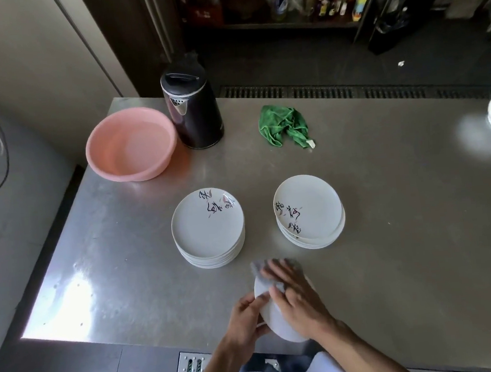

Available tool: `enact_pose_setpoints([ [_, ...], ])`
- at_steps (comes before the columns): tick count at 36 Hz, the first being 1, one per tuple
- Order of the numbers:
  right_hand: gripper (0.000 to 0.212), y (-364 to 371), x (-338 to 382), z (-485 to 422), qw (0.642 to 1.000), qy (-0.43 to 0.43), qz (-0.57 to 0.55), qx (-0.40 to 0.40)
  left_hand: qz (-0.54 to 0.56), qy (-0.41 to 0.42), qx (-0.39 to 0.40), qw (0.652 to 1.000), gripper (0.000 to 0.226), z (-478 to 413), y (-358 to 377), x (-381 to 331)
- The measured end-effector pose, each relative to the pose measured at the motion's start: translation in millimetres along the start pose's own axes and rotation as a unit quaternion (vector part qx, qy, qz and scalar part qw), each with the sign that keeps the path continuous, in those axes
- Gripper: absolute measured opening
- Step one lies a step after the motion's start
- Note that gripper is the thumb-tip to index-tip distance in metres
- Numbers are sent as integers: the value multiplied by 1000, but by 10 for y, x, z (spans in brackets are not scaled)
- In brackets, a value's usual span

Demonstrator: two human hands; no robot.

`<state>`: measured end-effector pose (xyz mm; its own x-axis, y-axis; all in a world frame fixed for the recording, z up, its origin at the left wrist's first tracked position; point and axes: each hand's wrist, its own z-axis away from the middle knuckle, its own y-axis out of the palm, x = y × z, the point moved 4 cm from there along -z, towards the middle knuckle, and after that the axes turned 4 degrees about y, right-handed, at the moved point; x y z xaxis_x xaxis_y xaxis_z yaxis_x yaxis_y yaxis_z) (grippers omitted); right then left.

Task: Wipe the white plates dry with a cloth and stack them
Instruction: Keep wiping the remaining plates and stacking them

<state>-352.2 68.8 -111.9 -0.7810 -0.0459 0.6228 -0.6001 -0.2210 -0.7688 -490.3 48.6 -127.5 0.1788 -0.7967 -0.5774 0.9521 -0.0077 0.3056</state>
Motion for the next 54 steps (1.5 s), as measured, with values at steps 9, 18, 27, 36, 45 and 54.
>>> enact_pose_setpoints([
  [9,49,76,-64,13,998,-7,-28,48,-14,33,18,999,22,-29,9,-72],
  [18,47,-4,-323,33,957,264,-116,-22,28,54,-59,996,13,-74,-18,-36],
  [27,47,56,49,52,992,-4,-101,70,-34,28,42,998,34,-129,-2,-25],
  [36,47,6,-152,-114,999,34,0,14,-24,-1,17,1000,45,-132,-40,36],
  [45,51,40,-332,-68,977,214,-19,-12,26,4,-21,999,36,-122,-46,92],
  [54,45,67,171,7,993,-30,-115,16,27,29,41,998,39,-81,24,-8],
])
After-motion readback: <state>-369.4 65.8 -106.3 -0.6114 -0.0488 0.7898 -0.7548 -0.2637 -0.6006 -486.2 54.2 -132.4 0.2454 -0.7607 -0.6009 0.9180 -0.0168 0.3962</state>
